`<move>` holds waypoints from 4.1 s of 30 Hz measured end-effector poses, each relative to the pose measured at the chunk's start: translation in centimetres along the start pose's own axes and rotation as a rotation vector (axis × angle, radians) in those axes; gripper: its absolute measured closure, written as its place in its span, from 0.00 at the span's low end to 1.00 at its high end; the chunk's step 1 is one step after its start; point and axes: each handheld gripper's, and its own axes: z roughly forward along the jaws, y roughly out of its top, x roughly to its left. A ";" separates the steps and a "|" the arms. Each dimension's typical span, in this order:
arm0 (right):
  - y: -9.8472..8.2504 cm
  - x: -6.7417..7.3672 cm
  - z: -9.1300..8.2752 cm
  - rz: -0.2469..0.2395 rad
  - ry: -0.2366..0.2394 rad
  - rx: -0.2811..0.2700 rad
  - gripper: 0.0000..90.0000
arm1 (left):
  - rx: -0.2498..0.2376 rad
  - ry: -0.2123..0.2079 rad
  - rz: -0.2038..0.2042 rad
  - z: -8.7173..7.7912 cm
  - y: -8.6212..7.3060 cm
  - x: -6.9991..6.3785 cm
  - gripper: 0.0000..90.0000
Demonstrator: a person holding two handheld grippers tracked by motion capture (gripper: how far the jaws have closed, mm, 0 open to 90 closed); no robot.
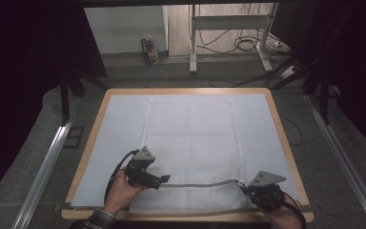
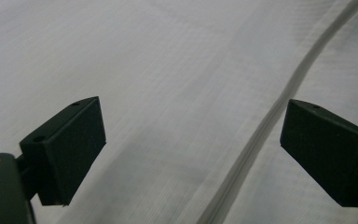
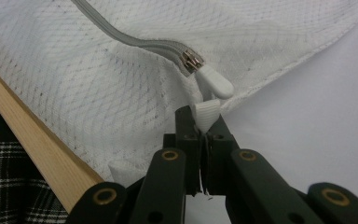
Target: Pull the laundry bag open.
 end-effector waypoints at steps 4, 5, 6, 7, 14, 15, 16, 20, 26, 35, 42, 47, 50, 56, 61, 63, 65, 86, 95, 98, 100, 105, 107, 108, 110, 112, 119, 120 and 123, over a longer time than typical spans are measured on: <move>0.1 0.0 0.0 -0.013 0.010 -0.009 0.96 | -0.008 -0.053 0.017 1.0 1.5 -1.1 0.07; 0.1 0.1 0.0 -0.016 0.005 -0.006 0.96 | -0.001 -0.067 0.021 1.3 1.9 -1.3 0.07; 0.2 0.1 0.0 -0.026 0.002 -0.006 0.96 | 0.006 -0.073 0.032 1.6 2.2 -1.6 0.07; 0.2 0.1 0.0 -0.031 0.001 -0.010 0.96 | 0.005 -0.072 0.038 2.0 2.6 -2.0 0.06; 0.2 0.2 -0.2 -0.054 -0.003 -0.035 0.95 | -0.002 -0.089 0.096 4.3 5.4 -3.7 0.08; 0.2 0.2 -0.3 -0.056 -0.005 -0.038 0.95 | -0.006 -0.093 0.101 4.8 5.8 -4.0 0.09; 0.2 0.2 -0.3 -0.059 -0.008 -0.040 0.95 | -0.006 -0.097 0.109 5.2 6.1 -4.2 0.09; 0.2 0.3 -0.4 -0.073 -0.010 -0.049 0.95 | -0.001 -0.117 0.140 7.0 7.4 -5.3 0.09; 0.2 0.4 -0.4 -0.094 -0.016 -0.051 0.95 | 0.013 -0.144 0.209 9.3 9.6 -7.0 0.08; 0.2 0.4 -0.4 -0.101 -0.017 -0.051 0.95 | 0.012 -0.174 0.258 11.8 12.3 -9.7 0.08; 0.2 0.4 -0.4 -0.105 -0.017 -0.053 0.95 | 0.023 -0.200 0.262 13.4 13.0 -10.7 0.08; 0.2 0.4 -0.5 -0.105 -0.017 -0.052 0.94 | 0.031 -0.236 0.270 14.0 13.0 -11.0 0.08; 0.2 0.4 -0.5 -0.106 -0.017 -0.052 0.94 | 0.049 -0.172 0.284 13.9 12.9 -11.1 0.08; 0.2 0.3 -0.5 -0.101 -0.021 -0.051 0.94 | 0.026 -0.146 0.254 13.0 12.7 -9.9 0.09; 0.1 0.3 -0.5 -0.101 -0.027 -0.046 0.94 | 0.020 -0.120 0.240 11.9 12.2 -9.0 0.10; 0.1 0.3 -0.5 -0.102 -0.029 -0.046 0.94 | 0.018 -0.118 0.229 11.3 11.8 -8.5 0.11; 0.2 0.3 -0.5 -0.103 -0.033 -0.050 0.94 | -0.002 -0.138 0.205 10.7 11.4 -8.2 0.13; 0.2 0.8 -0.6 -0.180 -0.071 -0.058 0.94 | 0.034 -0.404 0.176 10.5 10.9 -8.3 0.81; 0.2 0.9 -0.6 -0.192 -0.080 -0.056 0.94 | 0.082 -0.442 0.181 11.1 10.8 -8.7 0.89; 0.2 0.9 -0.5 -0.197 -0.083 -0.056 0.94 | 0.087 -0.457 0.170 11.1 10.8 -8.7 0.89; 0.2 1.0 -0.6 -0.199 -0.084 -0.057 0.94 | 0.094 -0.464 0.160 11.2 10.8 -8.5 0.89; 0.3 1.0 -0.7 -0.203 -0.087 -0.067 0.94 | 0.118 -0.450 0.160 11.7 10.6 -8.5 0.85; 0.2 1.0 -0.6 -0.202 -0.085 -0.063 0.94 | 0.116 -0.449 0.156 11.7 10.5 -8.6 0.86; 0.2 1.0 -0.6 -0.202 -0.085 -0.061 0.94 | 0.115 -0.451 0.154 11.7 10.5 -8.6 0.87; 0.2 1.0 -0.6 -0.201 -0.084 -0.057 0.94 | 0.118 -0.459 0.151 11.5 10.6 -8.5 0.87; 0.2 1.0 -0.5 -0.202 -0.089 -0.048 0.94 | 0.107 -0.485 0.135 11.4 10.6 -8.4 0.88; 0.2 1.1 -0.4 -0.209 -0.094 -0.044 0.94 | 0.121 -0.494 0.116 11.4 10.7 -8.4 0.89; 0.2 1.1 -0.4 -0.211 -0.095 -0.044 0.94 | 0.126 -0.495 0.112 11.4 10.7 -8.4 0.89; 0.2 1.1 -0.4 -0.213 -0.095 -0.042 0.94 | 0.145 -0.464 0.142 11.6 10.7 -8.4 0.89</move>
